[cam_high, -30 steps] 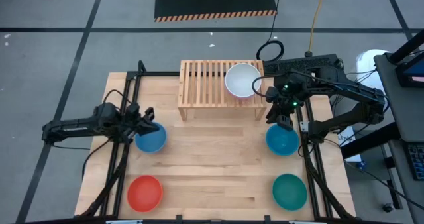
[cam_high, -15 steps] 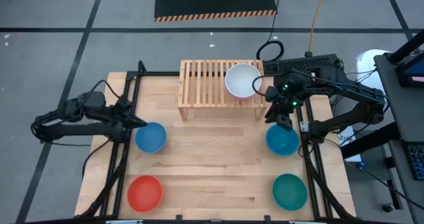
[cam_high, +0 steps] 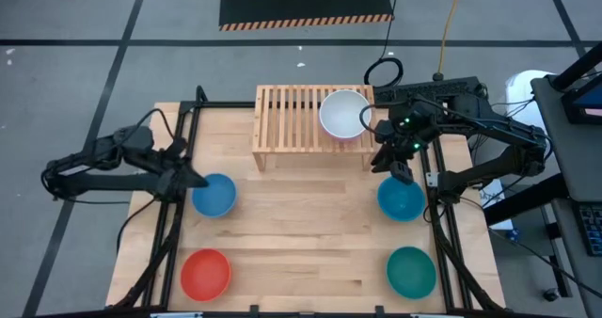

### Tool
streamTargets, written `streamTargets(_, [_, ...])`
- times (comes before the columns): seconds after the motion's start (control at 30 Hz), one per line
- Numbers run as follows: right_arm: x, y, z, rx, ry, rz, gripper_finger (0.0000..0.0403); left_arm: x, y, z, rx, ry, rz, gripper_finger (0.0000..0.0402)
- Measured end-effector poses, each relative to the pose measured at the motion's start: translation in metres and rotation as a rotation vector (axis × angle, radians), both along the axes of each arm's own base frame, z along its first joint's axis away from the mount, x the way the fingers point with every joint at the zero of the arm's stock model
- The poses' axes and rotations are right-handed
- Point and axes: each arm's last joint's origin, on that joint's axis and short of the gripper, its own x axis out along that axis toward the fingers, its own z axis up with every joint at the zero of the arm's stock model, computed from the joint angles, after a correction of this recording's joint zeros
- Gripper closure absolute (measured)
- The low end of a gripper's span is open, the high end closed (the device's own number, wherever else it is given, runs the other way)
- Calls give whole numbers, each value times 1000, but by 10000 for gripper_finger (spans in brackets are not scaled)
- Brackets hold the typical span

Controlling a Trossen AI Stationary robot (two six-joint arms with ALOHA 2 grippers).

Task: Place and stack bowls onto a shelf
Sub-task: Put the light blue bowl on the shelf

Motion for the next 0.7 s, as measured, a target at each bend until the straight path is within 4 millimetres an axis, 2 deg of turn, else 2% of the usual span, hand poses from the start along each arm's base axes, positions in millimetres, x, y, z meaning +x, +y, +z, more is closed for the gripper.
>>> streamTargets(0.33, [2, 0, 1, -4, -23, 0, 301, 27, 3, -10, -16, 144, -4, 296])
streamTargets(0.7, [2, 0, 1, -15, -28, 14, 301, 42, -4, -22, 194, 173, -240, 291])
